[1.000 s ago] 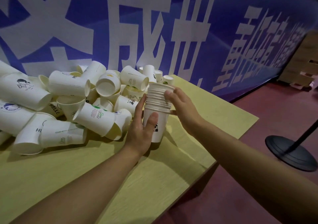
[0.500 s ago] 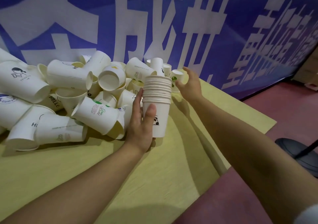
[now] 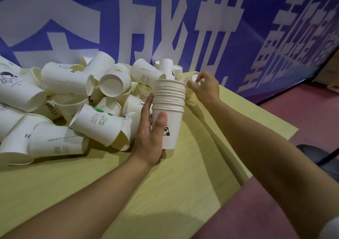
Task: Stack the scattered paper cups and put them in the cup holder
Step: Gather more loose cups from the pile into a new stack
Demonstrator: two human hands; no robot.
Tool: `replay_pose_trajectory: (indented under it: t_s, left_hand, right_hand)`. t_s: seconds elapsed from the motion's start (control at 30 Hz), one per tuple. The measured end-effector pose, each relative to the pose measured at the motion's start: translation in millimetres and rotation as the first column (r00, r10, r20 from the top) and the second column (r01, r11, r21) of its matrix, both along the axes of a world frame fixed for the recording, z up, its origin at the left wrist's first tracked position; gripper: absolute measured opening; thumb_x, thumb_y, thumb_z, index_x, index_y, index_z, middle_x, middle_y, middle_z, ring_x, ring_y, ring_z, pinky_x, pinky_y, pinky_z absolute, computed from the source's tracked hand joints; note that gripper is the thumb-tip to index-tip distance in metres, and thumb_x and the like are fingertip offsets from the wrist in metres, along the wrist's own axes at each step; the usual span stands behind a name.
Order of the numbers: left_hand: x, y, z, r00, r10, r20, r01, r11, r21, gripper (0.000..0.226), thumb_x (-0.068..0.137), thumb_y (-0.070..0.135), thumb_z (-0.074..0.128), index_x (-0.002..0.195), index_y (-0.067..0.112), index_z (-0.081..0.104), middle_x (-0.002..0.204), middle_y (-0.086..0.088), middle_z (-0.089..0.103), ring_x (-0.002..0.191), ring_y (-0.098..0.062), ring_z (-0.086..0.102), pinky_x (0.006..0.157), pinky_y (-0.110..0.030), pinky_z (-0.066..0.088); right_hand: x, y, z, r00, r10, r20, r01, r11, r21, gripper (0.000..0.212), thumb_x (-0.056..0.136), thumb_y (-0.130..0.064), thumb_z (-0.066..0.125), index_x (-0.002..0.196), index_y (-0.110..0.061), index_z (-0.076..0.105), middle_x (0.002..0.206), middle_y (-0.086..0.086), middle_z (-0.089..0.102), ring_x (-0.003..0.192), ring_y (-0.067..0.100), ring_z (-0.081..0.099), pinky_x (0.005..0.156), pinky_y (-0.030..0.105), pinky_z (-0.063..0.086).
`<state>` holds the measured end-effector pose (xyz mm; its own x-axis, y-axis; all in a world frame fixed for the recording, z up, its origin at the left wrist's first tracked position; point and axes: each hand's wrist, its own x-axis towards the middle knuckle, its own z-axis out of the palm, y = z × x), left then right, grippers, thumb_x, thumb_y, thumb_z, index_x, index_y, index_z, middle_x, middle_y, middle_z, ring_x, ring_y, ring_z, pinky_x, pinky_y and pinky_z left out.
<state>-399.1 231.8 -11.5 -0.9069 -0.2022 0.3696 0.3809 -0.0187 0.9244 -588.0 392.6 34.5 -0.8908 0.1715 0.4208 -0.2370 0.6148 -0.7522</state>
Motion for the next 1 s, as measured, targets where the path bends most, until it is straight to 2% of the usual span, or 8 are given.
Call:
replay_pose_trajectory:
  t_s: [0.13, 0.27, 0.43, 0.53, 0.63, 0.77, 0.9, 1.0]
  left_hand:
    - [5.3, -1.0, 3.8, 0.999, -0.033, -0.015, 0.033, 0.999, 0.0, 0.071, 0.094, 0.044, 0.052, 0.157, 0.029, 0.025, 0.135, -0.011, 0.06, 0.092, 0.007, 0.066, 0.071, -0.01, 0.05]
    - [17.5, -2.1, 6.1, 0.997, -0.071, -0.025, 0.071, 0.997, -0.021, 0.072, 0.091, 0.051, 0.051, 0.155, 0.033, 0.025, 0.129, -0.011, 0.061, 0.088, 0.001, 0.068, 0.066, -0.016, 0.053]
    - [48.9, 0.6, 17.7, 0.989, -0.141, -0.048, 0.135, 0.985, -0.103, 0.085, 0.081, 0.074, 0.058, 0.152, 0.039, 0.025, 0.132, 0.005, 0.059, 0.103, -0.003, 0.067, 0.075, -0.019, 0.055]
    - [71.0, -5.5, 21.9, 0.983, -0.178, -0.046, 0.169, 0.974, -0.147, 0.068, 0.09, 0.056, 0.056, 0.15, 0.044, 0.026, 0.132, 0.009, 0.06, 0.106, -0.005, 0.067, 0.076, -0.022, 0.056]
    - [97.3, -29.7, 16.8, 0.983, -0.181, -0.024, 0.171, 0.957, -0.234, 0.069, 0.085, 0.062, 0.055, 0.147, 0.056, 0.027, 0.14, 0.012, 0.057, 0.118, -0.007, 0.062, 0.086, -0.025, 0.055]
    - [124.9, -59.4, 17.4, 0.986, -0.163, -0.018, 0.144, 0.915, -0.376, 0.072, 0.08, 0.083, 0.049, 0.144, 0.068, 0.018, 0.145, 0.038, 0.042, 0.132, 0.007, 0.046, 0.099, -0.017, 0.047]
    - [143.0, -78.8, 25.7, 0.991, -0.128, -0.022, 0.107, 0.9, -0.423, 0.071, 0.08, 0.084, 0.046, 0.142, 0.072, 0.013, 0.137, 0.051, 0.038, 0.128, 0.018, 0.043, 0.093, -0.006, 0.044]
    - [153.6, -95.3, 21.8, 0.995, -0.093, -0.019, 0.075, 0.898, -0.434, 0.075, 0.079, 0.084, 0.048, 0.144, 0.069, 0.013, 0.146, 0.031, 0.044, 0.13, 0.003, 0.05, 0.101, -0.03, 0.051]
  right_hand:
    - [61.8, 15.9, 8.2, 0.987, 0.14, 0.075, -0.135, 0.988, -0.073, 0.057, 0.082, -0.022, 0.082, 0.126, -0.02, 0.047, 0.115, -0.001, 0.055, 0.098, 0.019, 0.061, 0.079, 0.025, 0.059]
    - [112.5, 36.1, 15.0, 0.927, 0.256, 0.274, -0.319, 0.923, 0.218, 0.088, 0.08, -0.024, 0.084, 0.15, -0.033, 0.031, 0.129, 0.003, 0.051, 0.107, 0.021, 0.058, 0.09, 0.033, 0.058]
    - [148.9, 44.4, 35.4, 0.67, 0.226, 0.707, -0.622, 0.691, 0.368, 0.092, 0.085, -0.022, 0.078, 0.154, -0.04, 0.019, 0.152, 0.005, 0.041, 0.13, 0.027, 0.051, 0.103, 0.044, 0.049]
    - [165.8, 41.6, 43.1, 0.761, 0.288, 0.581, -0.562, 0.74, 0.37, 0.091, 0.084, -0.019, 0.079, 0.153, -0.036, 0.022, 0.143, 0.009, 0.049, 0.114, 0.022, 0.059, 0.091, 0.036, 0.057]
    - [186.4, 38.7, 52.8, 0.872, 0.436, 0.223, -0.45, 0.893, 0.012, 0.091, 0.083, -0.015, 0.078, 0.153, -0.036, 0.023, 0.137, 0.011, 0.05, 0.106, 0.025, 0.065, 0.084, 0.04, 0.062]
    - [225.3, 7.5, 65.2, 0.828, 0.536, -0.163, -0.534, 0.666, -0.521, 0.086, 0.085, -0.011, 0.076, 0.149, -0.038, 0.026, 0.136, 0.013, 0.051, 0.111, 0.028, 0.067, 0.087, 0.044, 0.06]
    - [266.9, -42.8, 62.3, 0.773, 0.603, -0.198, -0.61, 0.62, -0.494, 0.083, 0.08, -0.021, 0.08, 0.141, -0.05, 0.032, 0.142, 0.013, 0.046, 0.12, 0.03, 0.061, 0.089, 0.045, 0.059]
    - [287.3, -76.4, 50.7, 0.749, 0.637, -0.179, -0.643, 0.637, -0.425, 0.068, 0.09, -0.024, 0.072, 0.142, -0.047, 0.034, 0.137, 0.004, 0.054, 0.118, 0.022, 0.062, 0.092, 0.043, 0.059]
